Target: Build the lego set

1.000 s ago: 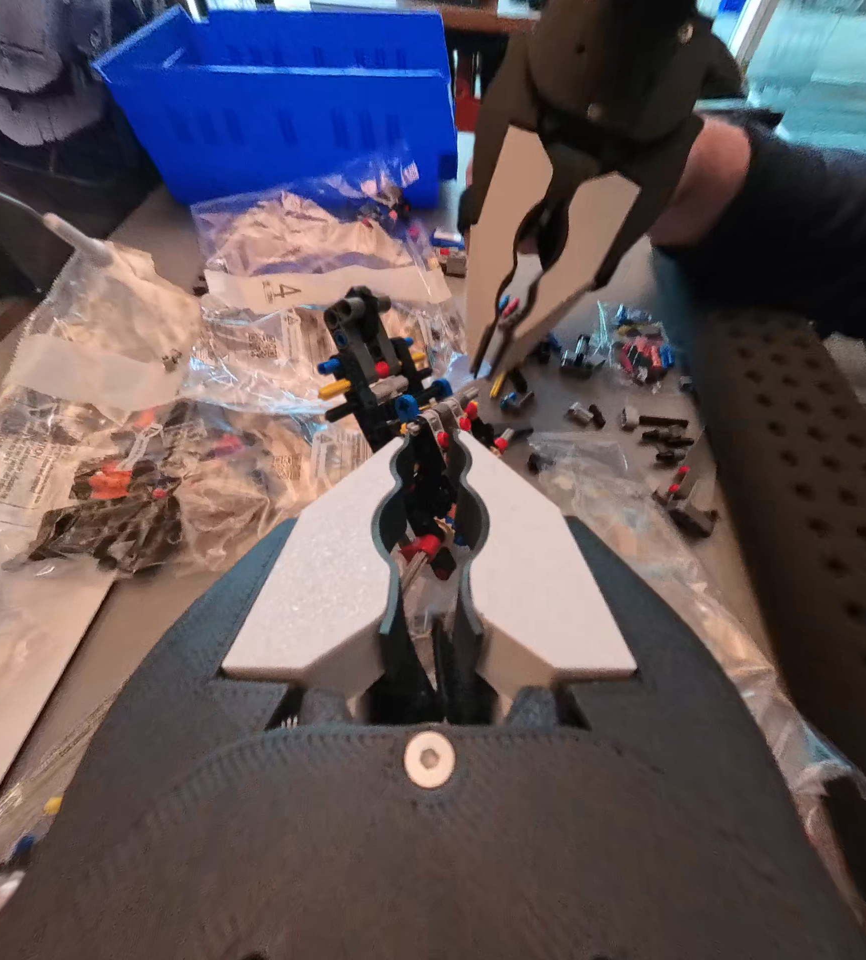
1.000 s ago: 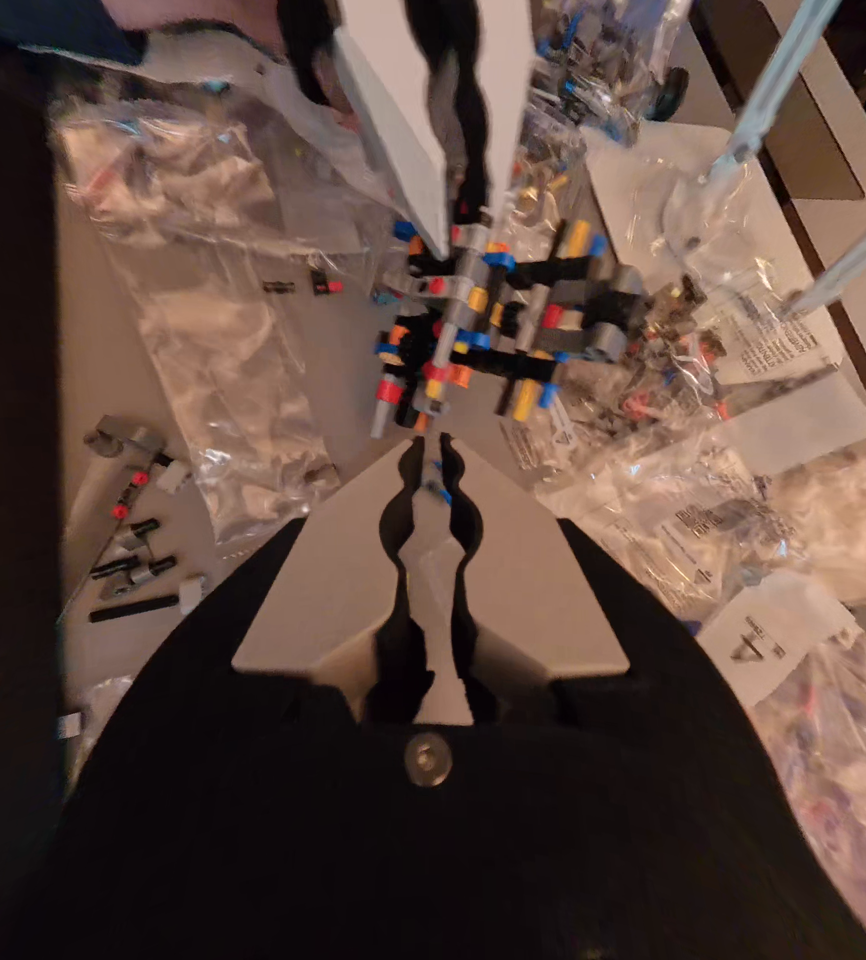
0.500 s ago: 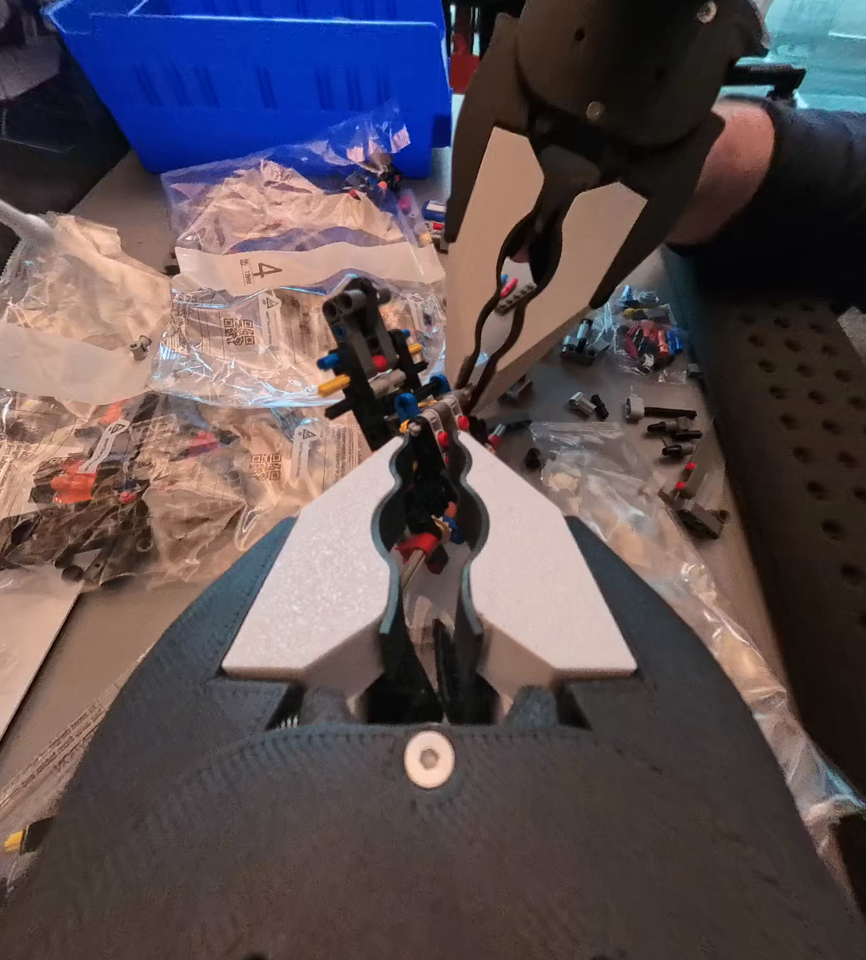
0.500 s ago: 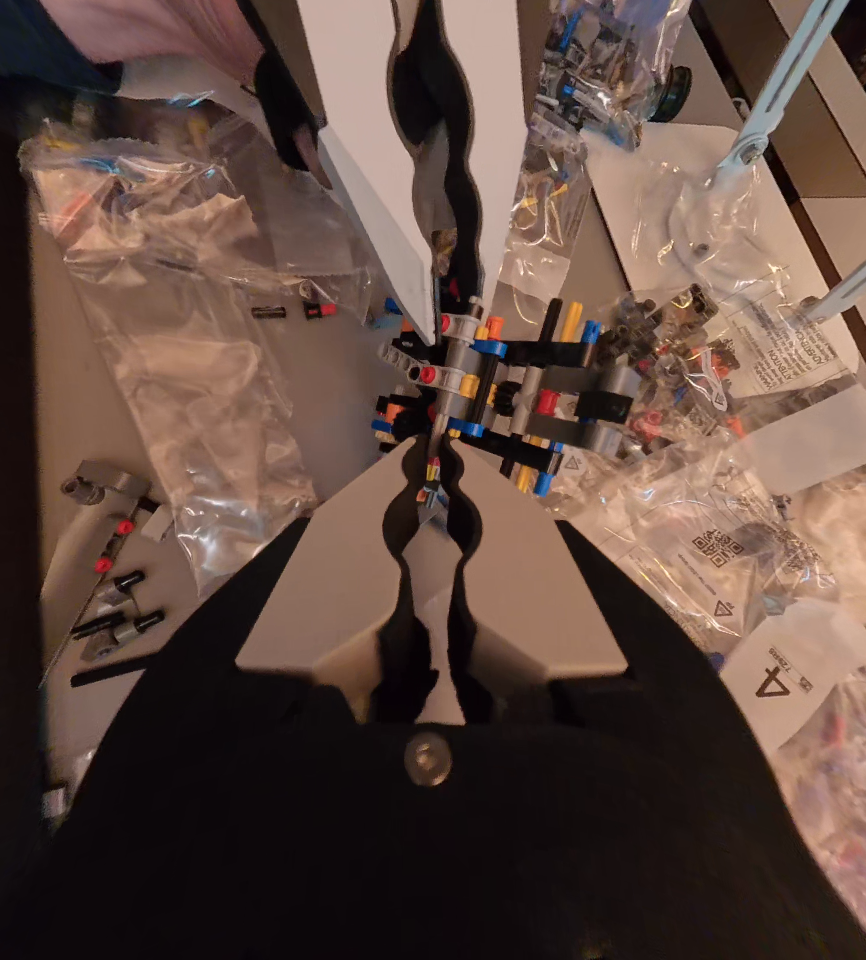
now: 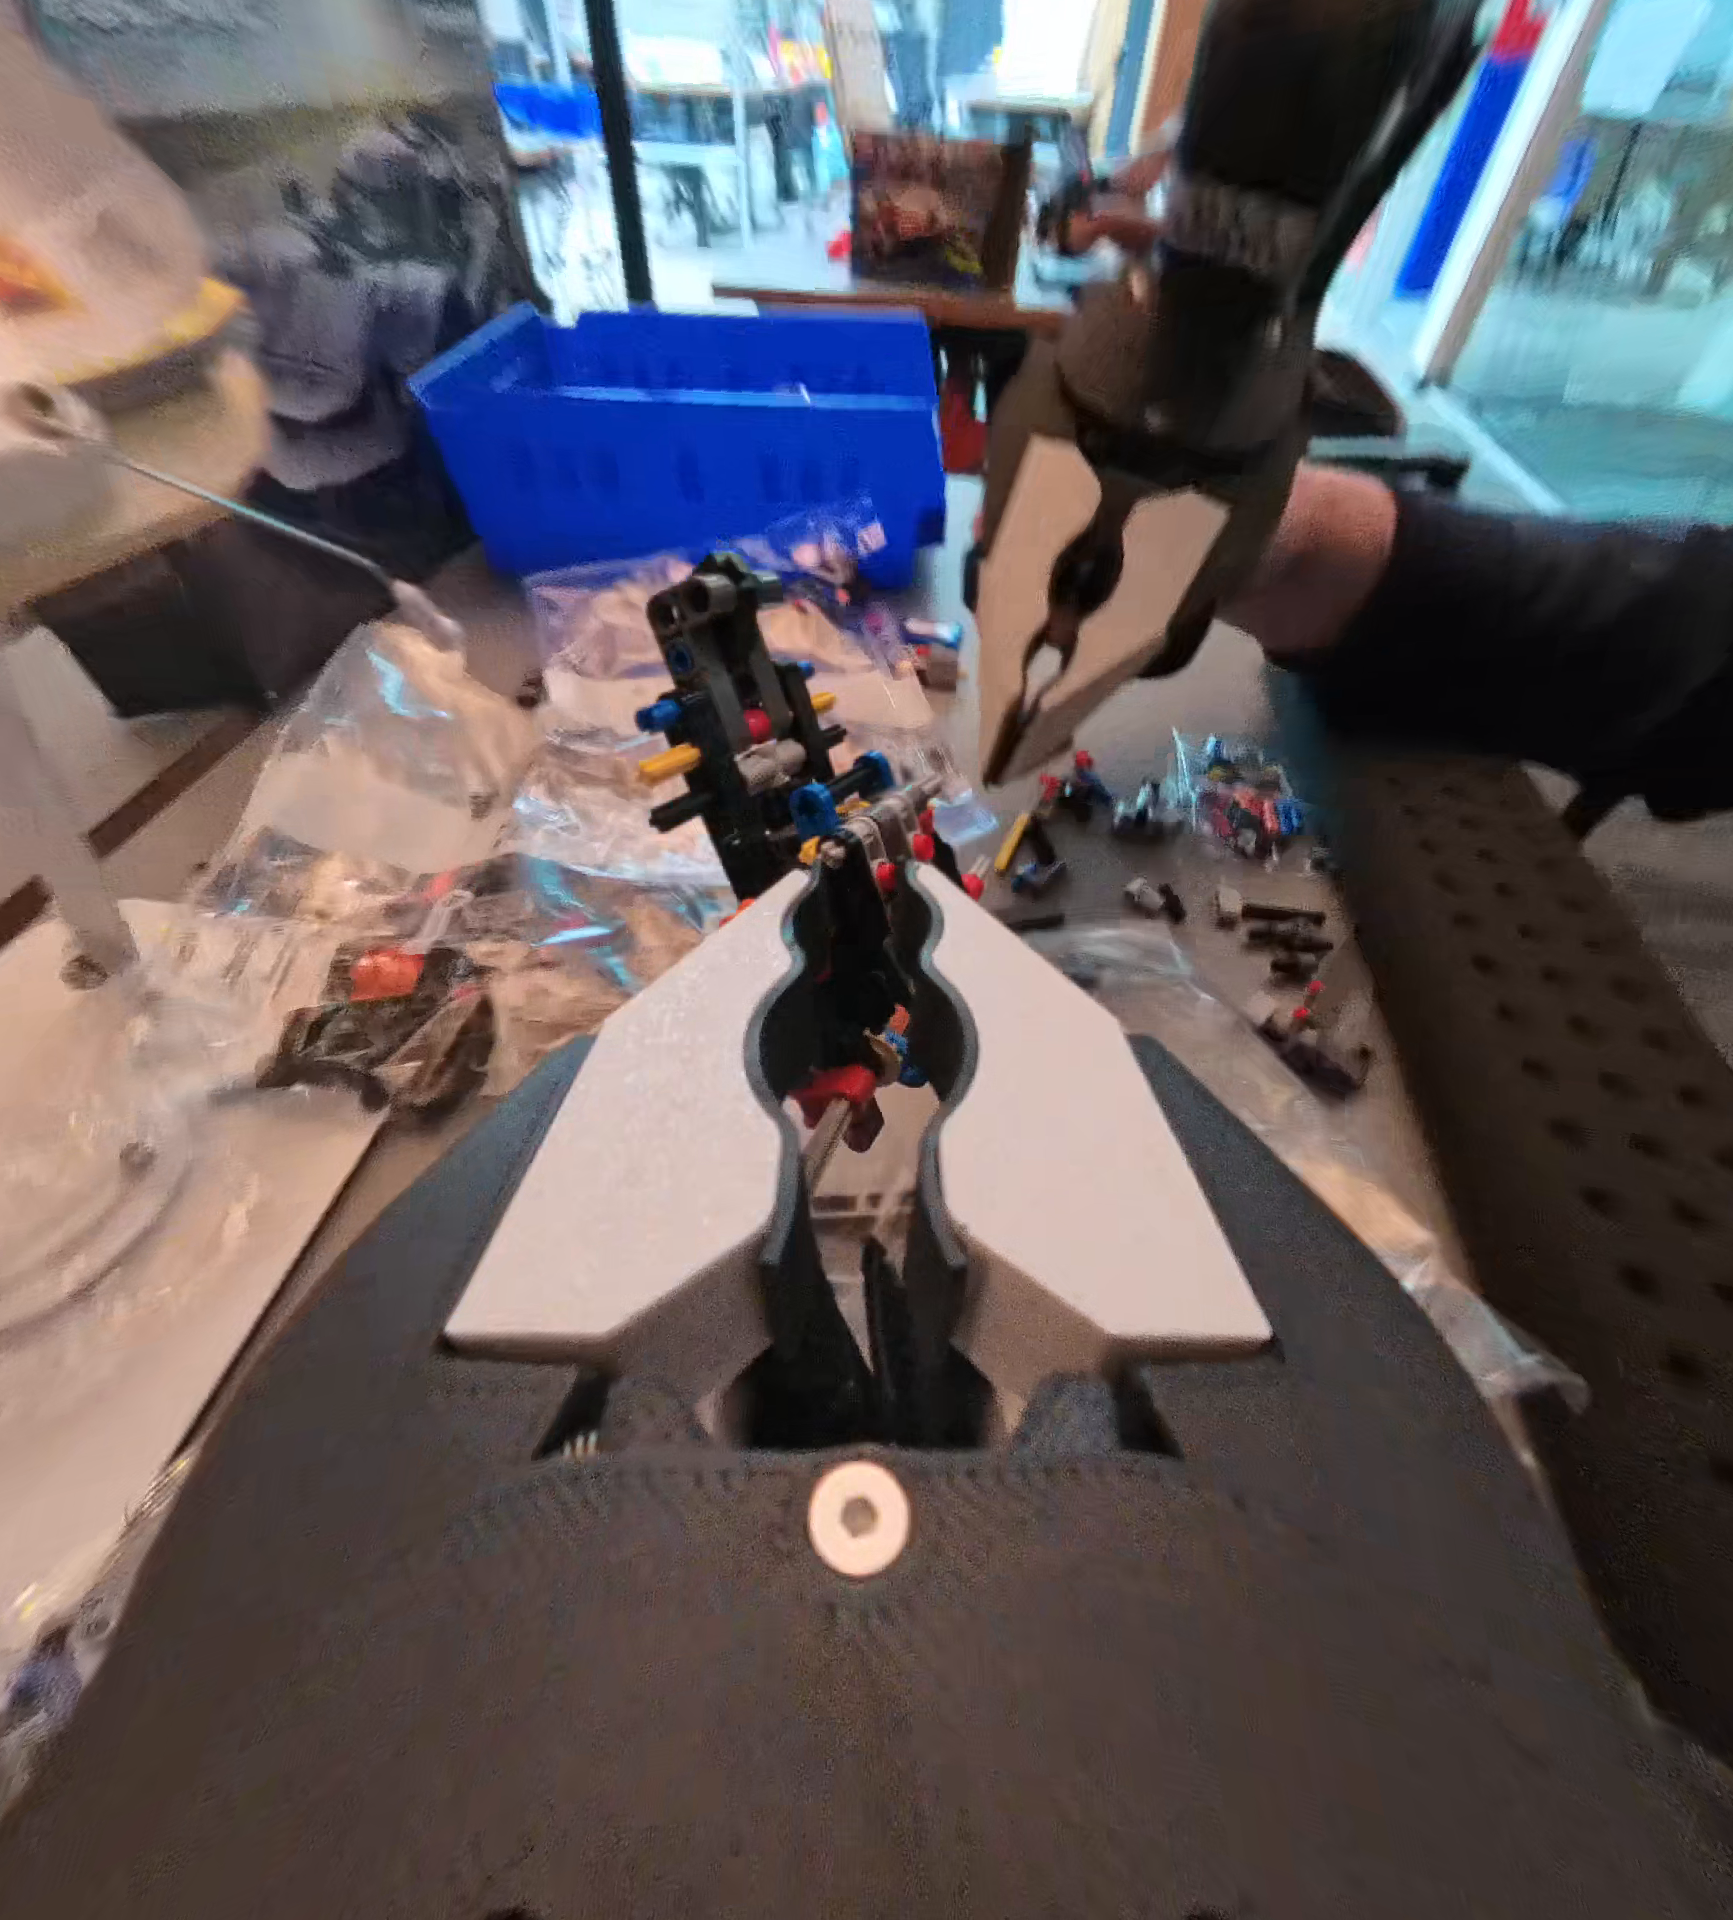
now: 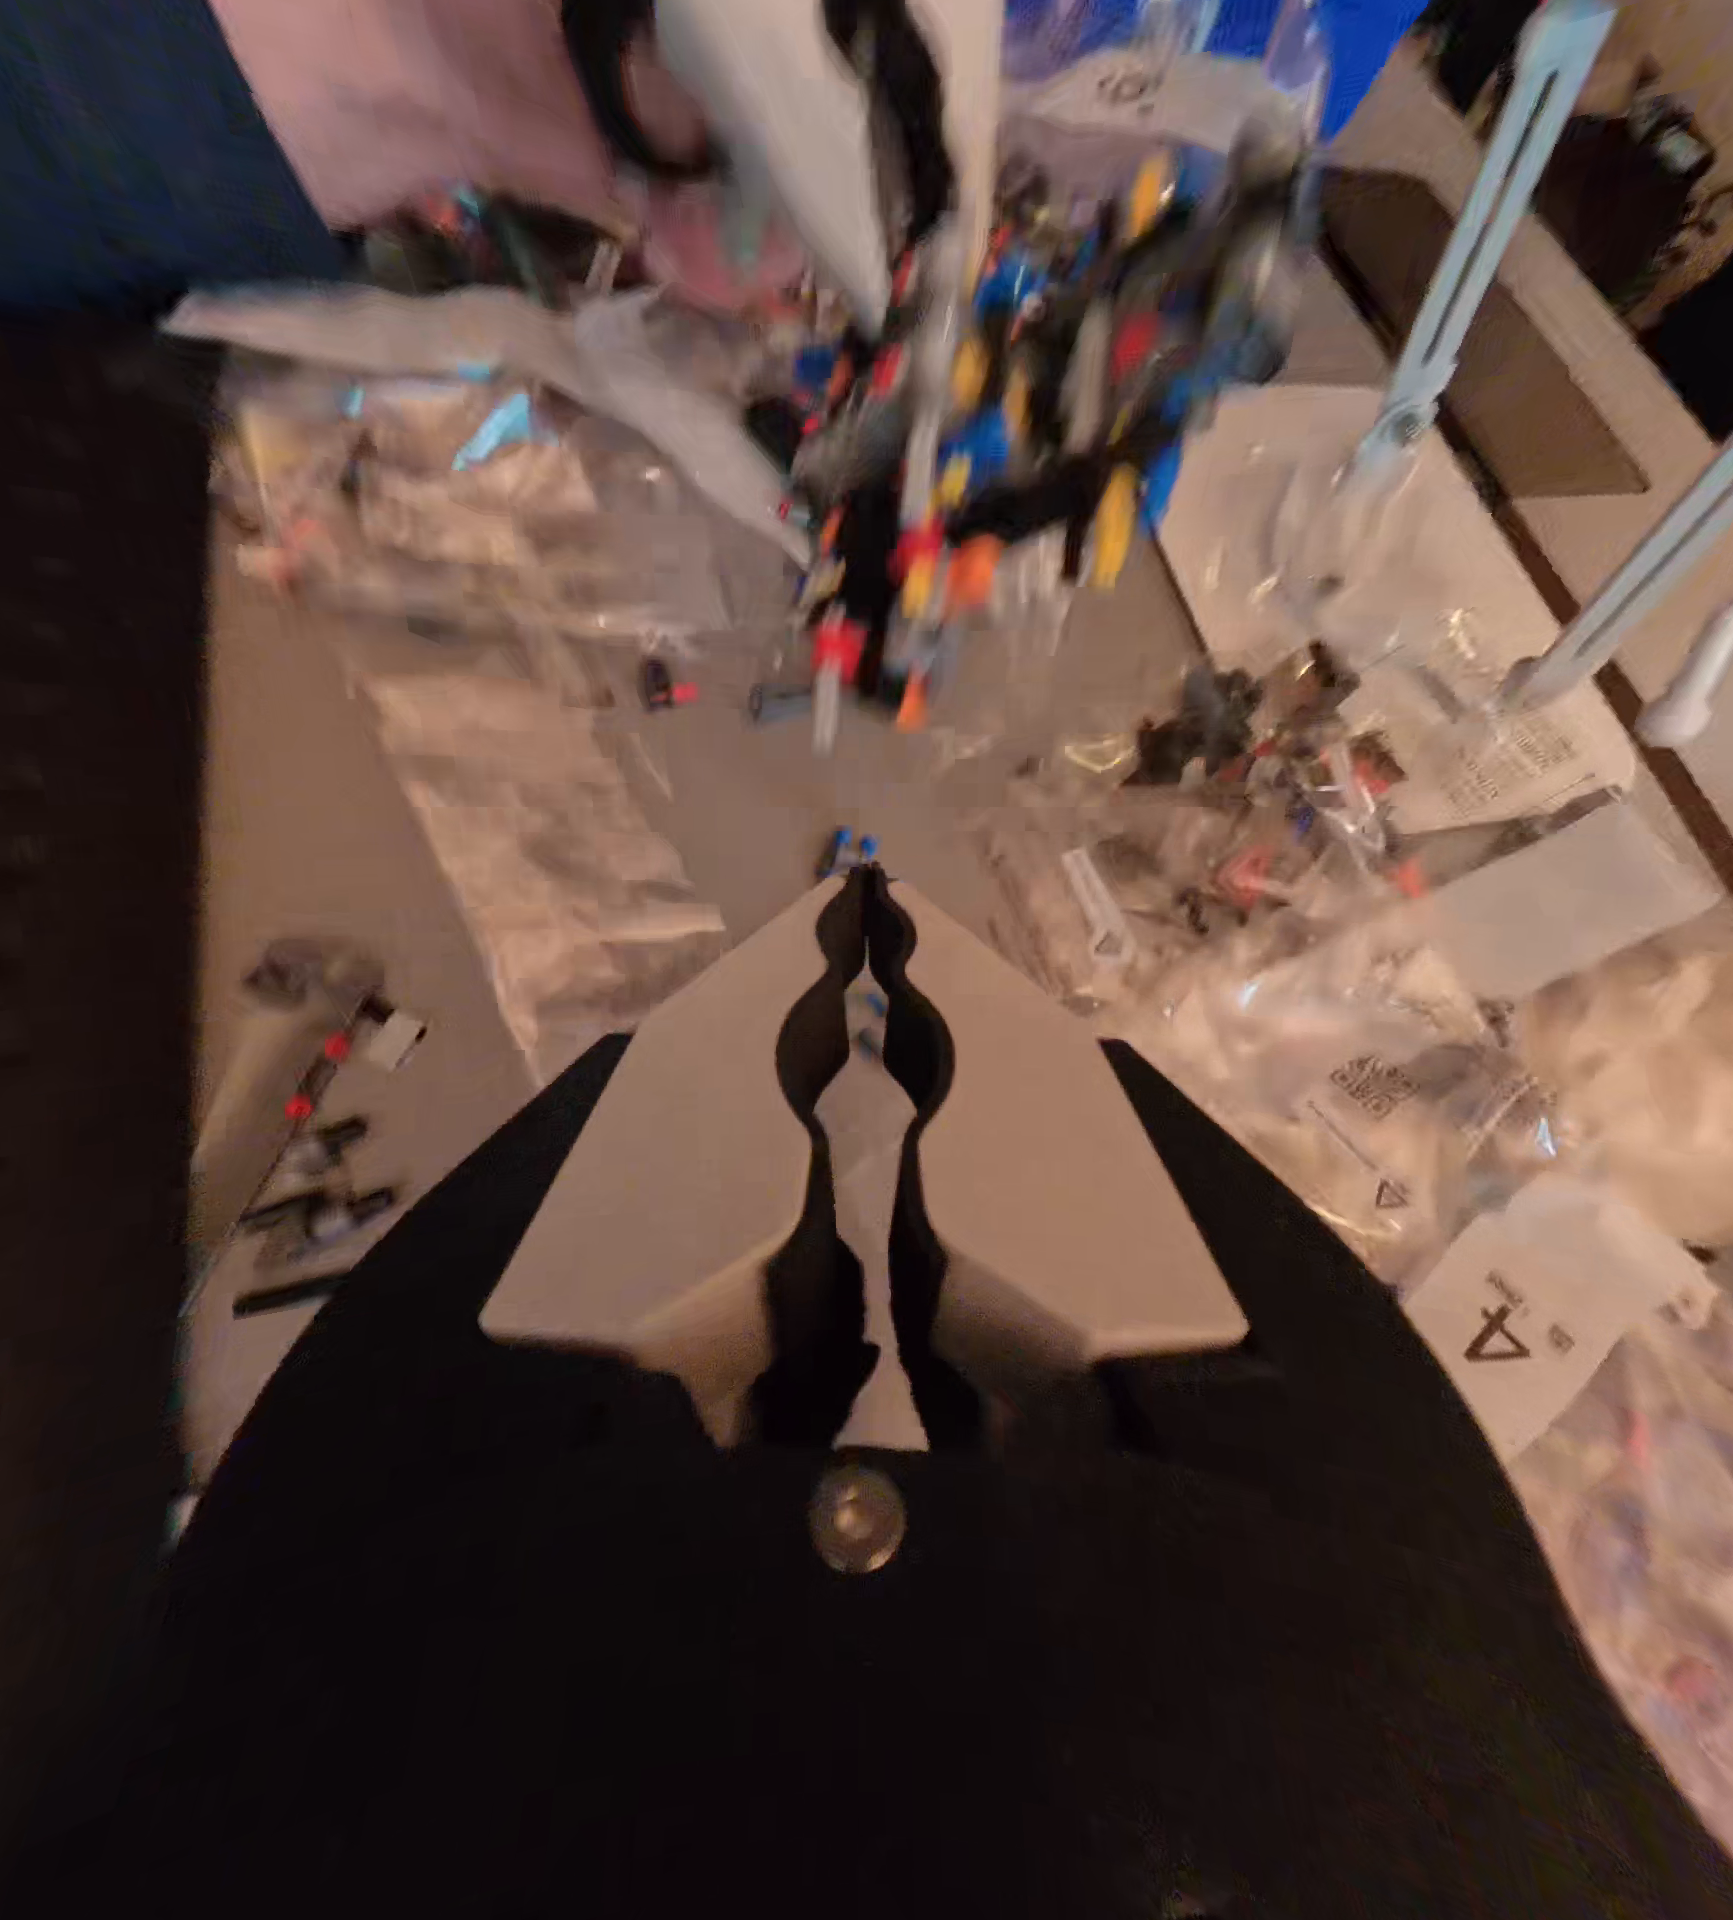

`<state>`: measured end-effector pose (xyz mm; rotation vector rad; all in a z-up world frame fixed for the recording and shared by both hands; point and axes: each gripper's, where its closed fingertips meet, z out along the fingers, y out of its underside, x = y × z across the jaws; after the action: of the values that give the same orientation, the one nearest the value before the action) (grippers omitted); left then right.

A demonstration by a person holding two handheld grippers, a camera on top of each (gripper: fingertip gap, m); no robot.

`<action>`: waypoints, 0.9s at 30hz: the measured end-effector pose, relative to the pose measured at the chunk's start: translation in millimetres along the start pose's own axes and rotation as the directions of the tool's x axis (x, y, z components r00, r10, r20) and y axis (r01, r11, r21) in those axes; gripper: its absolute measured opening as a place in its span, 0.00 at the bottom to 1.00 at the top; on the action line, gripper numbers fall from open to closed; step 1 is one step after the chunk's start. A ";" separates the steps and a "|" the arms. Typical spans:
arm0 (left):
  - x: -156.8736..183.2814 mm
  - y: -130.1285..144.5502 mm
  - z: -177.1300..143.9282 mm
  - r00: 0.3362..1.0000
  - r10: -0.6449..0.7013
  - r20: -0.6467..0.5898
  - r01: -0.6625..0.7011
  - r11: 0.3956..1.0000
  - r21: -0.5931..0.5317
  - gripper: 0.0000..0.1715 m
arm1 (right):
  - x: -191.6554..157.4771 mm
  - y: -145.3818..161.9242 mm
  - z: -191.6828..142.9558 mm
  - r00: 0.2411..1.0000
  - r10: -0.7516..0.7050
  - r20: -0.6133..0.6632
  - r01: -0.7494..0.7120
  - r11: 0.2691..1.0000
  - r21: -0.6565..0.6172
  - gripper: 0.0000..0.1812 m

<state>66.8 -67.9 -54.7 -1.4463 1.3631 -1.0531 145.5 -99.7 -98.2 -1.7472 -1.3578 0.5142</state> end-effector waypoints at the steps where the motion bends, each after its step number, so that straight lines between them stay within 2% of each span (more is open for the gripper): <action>1: 3.2 8.7 10.8 1.000 0.001 -0.016 -0.001 0.999 -0.043 0.06 | 1.8 3.1 4.7 1.000 -0.004 -0.011 0.004 1.000 -0.016 0.00; 3: 4.9 26.4 25.7 0.999 -0.008 -0.037 0.003 0.992 -0.125 0.07 | 6.9 15.1 8.8 0.999 -0.009 -0.036 0.008 0.999 -0.040 0.00; 6: 10.1 10.9 28.9 0.996 -0.040 -0.075 0.037 0.998 -0.042 0.07 | 2.5 7.2 10.4 1.000 -0.002 -0.019 0.002 1.000 -0.003 0.08; 10: 10.1 18.3 35.5 0.997 -0.054 -0.063 0.049 0.996 -0.077 0.07 | 1.0 13.5 23.7 0.996 -0.064 -0.056 0.060 0.995 -0.083 0.17; 15: 6.6 9.3 33.7 0.998 -0.051 -0.039 0.050 0.998 -0.033 0.07 | 4.2 5.0 16.1 0.998 -0.020 -0.057 0.019 1.000 -0.019 0.14; 18: 4.6 2.9 31.4 0.997 -0.073 -0.036 0.073 0.997 0.008 0.07 | 5.7 -3.3 6.4 0.999 0.021 -0.036 -0.020 0.999 0.046 0.15; 19: 2.9 3.4 32.0 0.996 -0.080 -0.028 0.080 0.997 0.006 0.07 | 7.1 -4.0 3.9 0.999 0.015 -0.049 -0.012 0.999 0.047 0.17; 21: -1.2 4.6 33.7 0.995 -0.095 -0.008 0.095 0.996 0.005 0.07 | 0.3 -7.7 4.0 1.000 -0.014 -0.025 0.015 0.998 0.056 0.27; 24: -0.6 -1.7 34.8 0.992 -0.125 -0.018 0.125 0.991 0.037 0.07 | 4.5 2.7 13.6 0.991 -0.096 -0.095 0.092 0.995 -0.042 0.28; 27: 3.5 -5.6 37.7 0.989 -0.143 -0.044 0.145 0.988 0.054 0.07 | 10.3 2.3 20.1 0.977 -0.139 -0.163 0.129 0.989 -0.071 0.33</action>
<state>104.7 -69.7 -59.5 -1.5063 1.2606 -1.2105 135.3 -83.0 -109.5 -1.6913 -1.3718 0.2482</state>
